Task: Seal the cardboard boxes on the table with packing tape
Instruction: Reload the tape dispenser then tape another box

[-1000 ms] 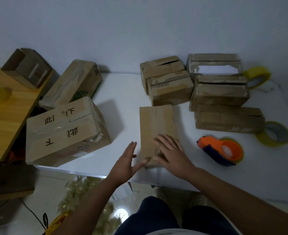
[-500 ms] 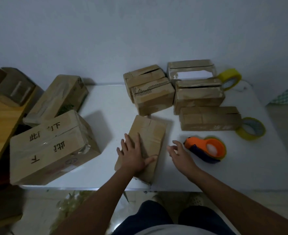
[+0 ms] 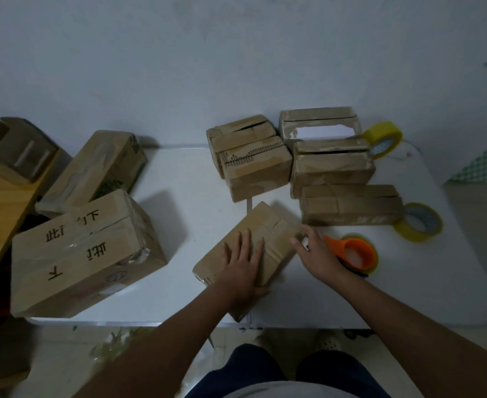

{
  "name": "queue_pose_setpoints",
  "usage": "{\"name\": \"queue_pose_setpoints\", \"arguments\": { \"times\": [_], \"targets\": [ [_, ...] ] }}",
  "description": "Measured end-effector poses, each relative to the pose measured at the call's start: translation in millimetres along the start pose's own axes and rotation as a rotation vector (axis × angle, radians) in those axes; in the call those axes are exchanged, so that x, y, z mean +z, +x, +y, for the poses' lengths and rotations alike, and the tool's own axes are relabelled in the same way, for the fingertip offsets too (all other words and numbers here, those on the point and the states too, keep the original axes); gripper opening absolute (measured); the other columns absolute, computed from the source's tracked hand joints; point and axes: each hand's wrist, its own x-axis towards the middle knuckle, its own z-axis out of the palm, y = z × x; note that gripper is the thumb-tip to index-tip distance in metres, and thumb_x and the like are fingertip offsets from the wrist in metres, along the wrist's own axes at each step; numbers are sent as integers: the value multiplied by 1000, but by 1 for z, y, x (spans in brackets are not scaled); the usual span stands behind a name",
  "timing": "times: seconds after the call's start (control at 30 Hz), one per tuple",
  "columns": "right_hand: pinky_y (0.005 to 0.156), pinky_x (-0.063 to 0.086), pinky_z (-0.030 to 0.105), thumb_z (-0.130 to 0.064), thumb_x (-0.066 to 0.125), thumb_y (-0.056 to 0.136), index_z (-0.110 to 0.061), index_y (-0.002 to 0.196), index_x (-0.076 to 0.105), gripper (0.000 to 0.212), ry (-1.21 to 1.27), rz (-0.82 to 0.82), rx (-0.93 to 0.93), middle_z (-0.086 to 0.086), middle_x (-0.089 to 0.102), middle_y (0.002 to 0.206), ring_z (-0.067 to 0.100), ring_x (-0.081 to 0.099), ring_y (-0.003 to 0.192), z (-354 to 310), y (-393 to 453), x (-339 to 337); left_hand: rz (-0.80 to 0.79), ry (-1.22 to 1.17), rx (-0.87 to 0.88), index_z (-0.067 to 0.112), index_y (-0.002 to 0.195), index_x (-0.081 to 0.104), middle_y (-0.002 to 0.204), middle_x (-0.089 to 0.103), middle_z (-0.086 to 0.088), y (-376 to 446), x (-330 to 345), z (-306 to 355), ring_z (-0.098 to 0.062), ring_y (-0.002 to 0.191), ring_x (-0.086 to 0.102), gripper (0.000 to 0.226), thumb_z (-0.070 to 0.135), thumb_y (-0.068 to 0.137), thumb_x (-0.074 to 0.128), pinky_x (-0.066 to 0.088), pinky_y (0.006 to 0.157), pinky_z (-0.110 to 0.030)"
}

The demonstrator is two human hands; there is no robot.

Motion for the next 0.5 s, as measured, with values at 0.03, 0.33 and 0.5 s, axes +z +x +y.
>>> {"name": "queue_pose_setpoints", "arguments": {
  "times": [0.03, 0.33, 0.5],
  "targets": [
    [99, 41, 32, -39, 48, 99, -15, 144, 35, 53, -13, 10, -1, 9, 38, 144, 23, 46, 125, 3, -5, 0, 9, 43, 25, 23, 153, -24, 156, -36, -13, 1, -3, -8, -37, 145, -30, 112, 61, 88, 59, -14, 116, -60],
    [80, 46, 28, -27, 49, 100, -14, 134, 46, 37, 65, 121, -27, 3, 59, 107, 13, 56, 93, 6, -29, 9, 342, -86, -48, 35, 157, 17, 165, -11, -1, -27, -13, -77, -31, 151, -9, 87, -6, 86, 46, 5, 120, -62],
    [103, 36, 28, -35, 44, 102, -13, 145, 36, 49, -2, 0, -62, 6, 38, 147, 19, 43, 129, -12, 3, 13, 429, -469, -321, 23, 155, 27, 164, -1, -19, -25, 13, -54, -46, 148, 13, 73, 58, 94, 48, 27, 115, -58]
  ]
}}
